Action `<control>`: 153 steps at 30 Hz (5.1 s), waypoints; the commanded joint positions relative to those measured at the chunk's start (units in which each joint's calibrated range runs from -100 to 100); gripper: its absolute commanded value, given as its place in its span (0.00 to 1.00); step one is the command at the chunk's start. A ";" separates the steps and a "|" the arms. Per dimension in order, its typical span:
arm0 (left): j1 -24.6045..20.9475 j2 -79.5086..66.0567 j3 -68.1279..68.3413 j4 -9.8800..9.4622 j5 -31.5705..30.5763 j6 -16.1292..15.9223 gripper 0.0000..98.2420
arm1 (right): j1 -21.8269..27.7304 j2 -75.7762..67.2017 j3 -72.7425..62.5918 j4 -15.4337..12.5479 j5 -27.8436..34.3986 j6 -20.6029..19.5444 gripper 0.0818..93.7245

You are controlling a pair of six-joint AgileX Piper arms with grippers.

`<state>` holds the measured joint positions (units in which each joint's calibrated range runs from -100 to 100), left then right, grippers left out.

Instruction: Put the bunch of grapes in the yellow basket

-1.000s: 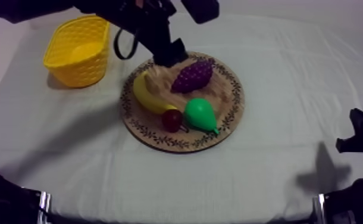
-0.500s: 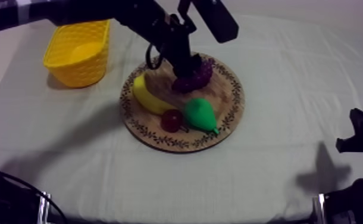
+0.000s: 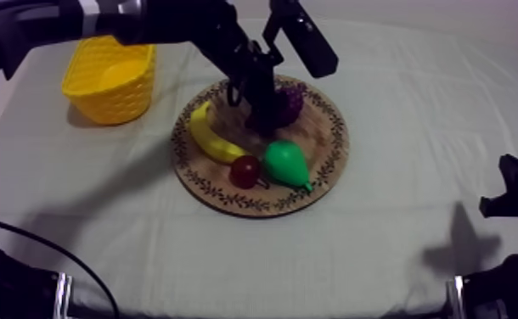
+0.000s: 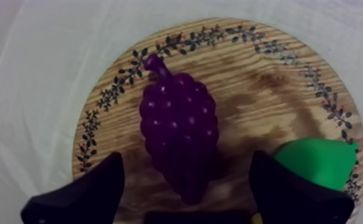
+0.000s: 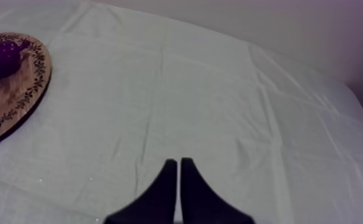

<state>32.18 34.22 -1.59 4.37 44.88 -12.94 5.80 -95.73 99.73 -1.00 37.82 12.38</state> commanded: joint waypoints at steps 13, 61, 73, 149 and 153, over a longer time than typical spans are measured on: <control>-0.15 5.18 -4.87 0.99 1.57 0.05 0.78 | 0.02 -0.02 0.04 0.00 0.00 0.01 0.00; -1.02 13.64 -12.38 3.23 7.50 0.89 0.56 | 0.02 -0.02 0.04 0.00 0.00 0.05 0.00; -0.99 12.40 -11.02 3.08 6.81 1.27 0.54 | 0.02 -0.02 0.04 0.00 0.00 0.00 0.00; -25.71 -45.62 33.14 3.63 0.13 12.42 0.52 | 0.02 -0.02 0.04 0.00 0.00 0.01 0.00; -26.72 -42.78 31.33 3.51 -0.87 12.66 0.52 | 0.02 -0.02 0.04 0.00 0.00 0.00 0.00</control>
<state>5.67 -9.46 30.09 7.85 44.08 -0.28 5.80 -95.73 99.73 -1.00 37.82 12.38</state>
